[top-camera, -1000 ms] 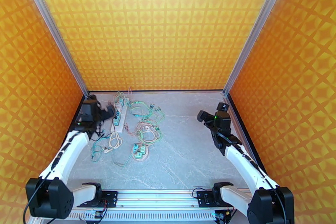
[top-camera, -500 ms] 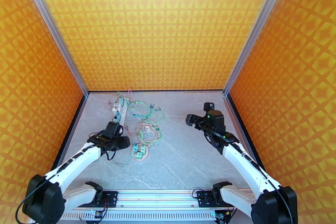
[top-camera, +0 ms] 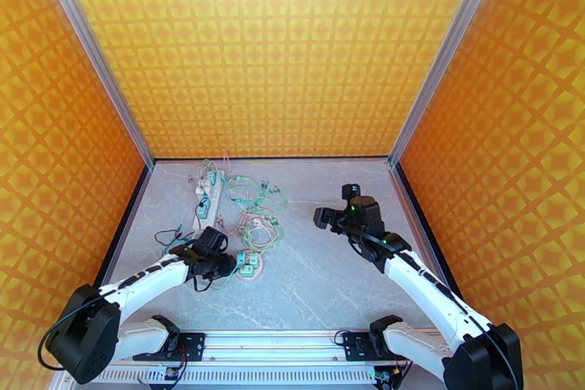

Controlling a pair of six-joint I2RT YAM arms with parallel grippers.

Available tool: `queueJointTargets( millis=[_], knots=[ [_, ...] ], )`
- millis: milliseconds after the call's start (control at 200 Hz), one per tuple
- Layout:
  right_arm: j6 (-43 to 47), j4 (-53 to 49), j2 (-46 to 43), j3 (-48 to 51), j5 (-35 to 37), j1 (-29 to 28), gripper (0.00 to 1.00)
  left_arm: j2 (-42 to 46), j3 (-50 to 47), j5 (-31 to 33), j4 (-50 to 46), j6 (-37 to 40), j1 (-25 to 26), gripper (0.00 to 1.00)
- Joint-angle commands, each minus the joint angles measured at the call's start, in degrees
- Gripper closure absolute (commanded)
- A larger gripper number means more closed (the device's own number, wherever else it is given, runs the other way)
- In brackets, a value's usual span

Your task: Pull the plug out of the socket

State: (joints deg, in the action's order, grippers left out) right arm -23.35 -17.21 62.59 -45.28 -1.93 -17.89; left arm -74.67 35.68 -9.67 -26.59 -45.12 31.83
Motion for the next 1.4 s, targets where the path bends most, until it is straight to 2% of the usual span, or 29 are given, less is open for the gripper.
queueJointTargets(
  millis=[0,220,235,390,510,675,780,825,950,1100,1115,1235,1395],
  knots=[
    [-0.4,-0.8,-1.6,-0.5,1.1,-0.7,0.02,-3.4,2.4,-3.2,8.4,-3.6,2.2,0.60],
    [-1.6,-2.1,-2.9,0.0,1.9,-1.8,0.01,-13.8,10.6,-3.4,15.2,-5.1,5.5,0.53],
    [-1.6,-2.3,-2.9,0.0,1.8,-1.9,0.01,-14.5,11.2,-3.4,15.5,-5.2,7.1,0.52],
    [-1.8,-4.7,-3.4,-0.9,2.2,-2.8,0.01,-19.1,16.0,-2.8,14.2,-4.2,7.8,0.43],
    [-2.6,-5.4,-4.0,-0.4,2.5,-4.3,0.02,-17.2,18.2,0.5,8.3,-0.6,7.6,0.34],
    [-2.5,-7.7,-2.1,-0.1,4.6,-8.9,0.01,-11.7,20.2,5.9,-1.0,4.3,6.7,0.27],
    [-1.6,-8.0,-1.7,0.6,4.8,-11.9,0.01,-6.9,21.4,8.4,-6.7,6.2,6.3,0.16],
    [-0.7,-8.2,-1.7,0.9,4.6,-13.0,0.01,-5.0,22.6,9.6,-9.4,7.1,4.4,0.14],
    [2.6,-8.8,-2.0,1.2,5.4,-17.2,0.02,-0.3,25.4,10.3,-13.3,9.0,4.5,0.13],
    [5.3,-8.0,-2.6,2.7,7.4,-22.1,0.01,3.0,26.9,8.5,-15.5,5.6,5.5,0.12],
    [5.4,-8.0,-2.6,2.8,7.6,-22.5,0.02,3.2,27.1,8.4,-15.7,5.1,7.4,0.12],
    [5.0,-7.1,-2.2,3.7,8.6,-24.3,0.01,5.3,26.8,7.8,-17.5,1.4,11.5,0.16],
    [3.3,-5.6,-1.7,4.6,9.1,-24.8,0.02,7.8,24.8,7.7,-23.2,0.9,17.1,0.20]
  ],
)
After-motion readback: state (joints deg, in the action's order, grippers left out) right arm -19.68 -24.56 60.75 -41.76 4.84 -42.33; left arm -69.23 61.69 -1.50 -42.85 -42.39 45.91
